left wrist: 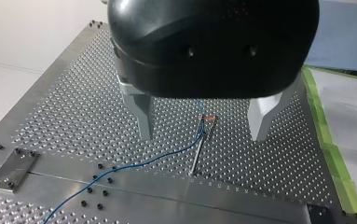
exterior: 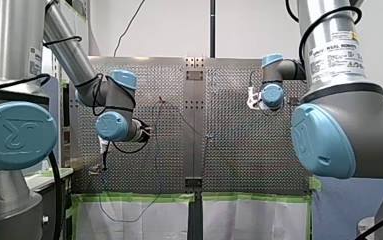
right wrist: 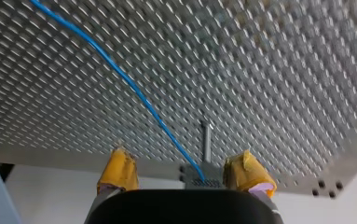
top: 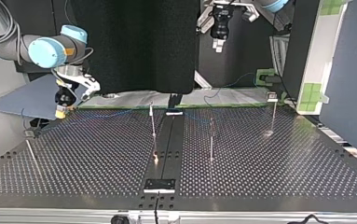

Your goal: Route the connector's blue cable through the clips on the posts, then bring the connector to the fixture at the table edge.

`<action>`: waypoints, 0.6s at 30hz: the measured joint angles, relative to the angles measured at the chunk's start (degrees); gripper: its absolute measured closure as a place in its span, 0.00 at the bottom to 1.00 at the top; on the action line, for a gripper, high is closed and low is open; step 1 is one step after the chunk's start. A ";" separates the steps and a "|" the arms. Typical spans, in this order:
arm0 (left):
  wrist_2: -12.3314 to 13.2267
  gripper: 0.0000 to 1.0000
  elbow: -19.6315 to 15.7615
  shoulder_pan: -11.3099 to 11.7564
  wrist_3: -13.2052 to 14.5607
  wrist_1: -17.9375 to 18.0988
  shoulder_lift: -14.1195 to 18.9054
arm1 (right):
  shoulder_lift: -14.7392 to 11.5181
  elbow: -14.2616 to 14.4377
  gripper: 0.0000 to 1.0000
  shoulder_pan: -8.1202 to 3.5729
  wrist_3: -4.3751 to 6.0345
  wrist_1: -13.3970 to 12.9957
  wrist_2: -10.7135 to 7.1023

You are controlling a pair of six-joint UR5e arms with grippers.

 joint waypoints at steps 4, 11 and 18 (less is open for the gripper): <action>-1.00 0.00 0.04 0.21 0.00 -0.04 0.01 | 0.03 1.40 0.00 1.85 -0.05 -0.07 0.75; -2.46 0.00 1.10 0.47 0.25 0.07 0.00 | -0.03 4.42 0.00 4.96 0.08 -2.45 1.29; -2.48 0.00 2.53 0.64 0.29 -0.02 -0.01 | -0.11 8.05 0.00 8.58 -0.28 -3.10 1.24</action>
